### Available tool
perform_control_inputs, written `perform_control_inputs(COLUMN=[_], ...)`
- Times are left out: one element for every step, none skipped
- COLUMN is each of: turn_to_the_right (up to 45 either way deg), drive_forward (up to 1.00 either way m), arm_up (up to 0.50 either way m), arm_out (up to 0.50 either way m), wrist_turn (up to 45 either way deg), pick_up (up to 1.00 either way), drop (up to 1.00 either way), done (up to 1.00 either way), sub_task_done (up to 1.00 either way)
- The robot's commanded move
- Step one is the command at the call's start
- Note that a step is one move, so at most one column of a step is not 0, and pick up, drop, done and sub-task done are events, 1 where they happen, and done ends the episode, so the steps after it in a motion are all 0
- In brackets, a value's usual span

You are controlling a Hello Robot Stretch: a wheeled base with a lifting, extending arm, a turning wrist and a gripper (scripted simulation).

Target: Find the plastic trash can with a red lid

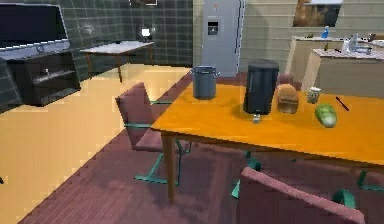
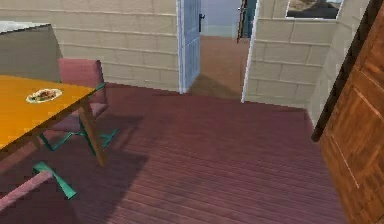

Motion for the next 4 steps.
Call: perform_control_inputs(turn_to_the_right=[45.0, 45.0, 9.0, 0.0], drive_forward=[0.0, 0.0, 0.0, 1.0], arm_up=[0.0, 0.0, 0.0, 0.0], arm_out=[0.0, 0.0, 0.0, 0.0], wrist_turn=[0.0, 0.0, 0.0, 0.0], pick_up=[0.0, 0.0, 0.0, 0.0], drop=[0.0, 0.0, 0.0, 0.0], done=[0.0, 0.0, 0.0, 0.0], sub_task_done=[0.0, 0.0, 0.0, 0.0])
